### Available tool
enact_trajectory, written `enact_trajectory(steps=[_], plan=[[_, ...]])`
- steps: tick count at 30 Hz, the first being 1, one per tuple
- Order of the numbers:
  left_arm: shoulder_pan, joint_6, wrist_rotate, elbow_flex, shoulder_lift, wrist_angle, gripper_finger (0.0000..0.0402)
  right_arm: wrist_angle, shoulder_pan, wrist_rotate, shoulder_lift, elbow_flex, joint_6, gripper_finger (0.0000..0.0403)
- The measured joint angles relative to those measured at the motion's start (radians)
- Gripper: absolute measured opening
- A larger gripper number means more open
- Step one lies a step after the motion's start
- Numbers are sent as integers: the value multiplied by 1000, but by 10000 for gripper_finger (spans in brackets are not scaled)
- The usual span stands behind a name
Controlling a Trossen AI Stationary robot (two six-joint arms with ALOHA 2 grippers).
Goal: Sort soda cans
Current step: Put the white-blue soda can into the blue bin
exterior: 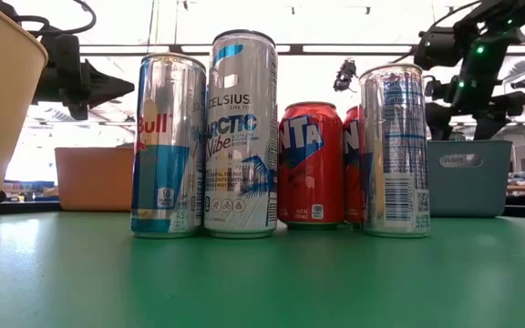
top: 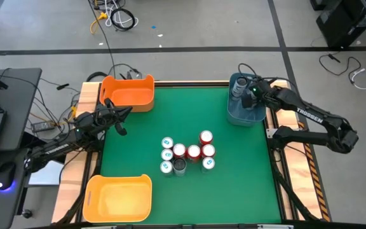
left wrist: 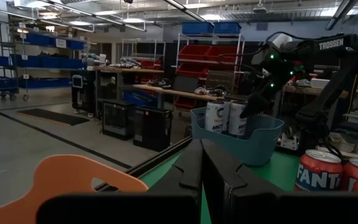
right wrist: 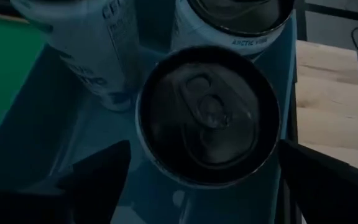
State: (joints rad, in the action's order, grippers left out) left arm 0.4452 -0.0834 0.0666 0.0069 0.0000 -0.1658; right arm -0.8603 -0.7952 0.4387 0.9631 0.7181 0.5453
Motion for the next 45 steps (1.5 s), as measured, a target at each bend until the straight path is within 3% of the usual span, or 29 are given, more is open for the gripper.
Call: enact_trajectory(steps=[12, 19, 29, 36, 45], plan=[[0, 0, 0, 0, 0, 0, 11, -72, 58, -55, 0, 78, -7, 351], [0, 0, 0, 0, 0, 0, 11, -180, 185, -151, -1, 229, 17, 317], [0, 0, 0, 0, 0, 0, 11, -231, 350, -144, -2, 316, 56, 270], [0, 0, 0, 0, 0, 0, 11, 176, 576, -365, 27, 253, -32, 224], [0, 0, 0, 0, 0, 0, 11, 646, 930, -369, 285, 242, -181, 157]])
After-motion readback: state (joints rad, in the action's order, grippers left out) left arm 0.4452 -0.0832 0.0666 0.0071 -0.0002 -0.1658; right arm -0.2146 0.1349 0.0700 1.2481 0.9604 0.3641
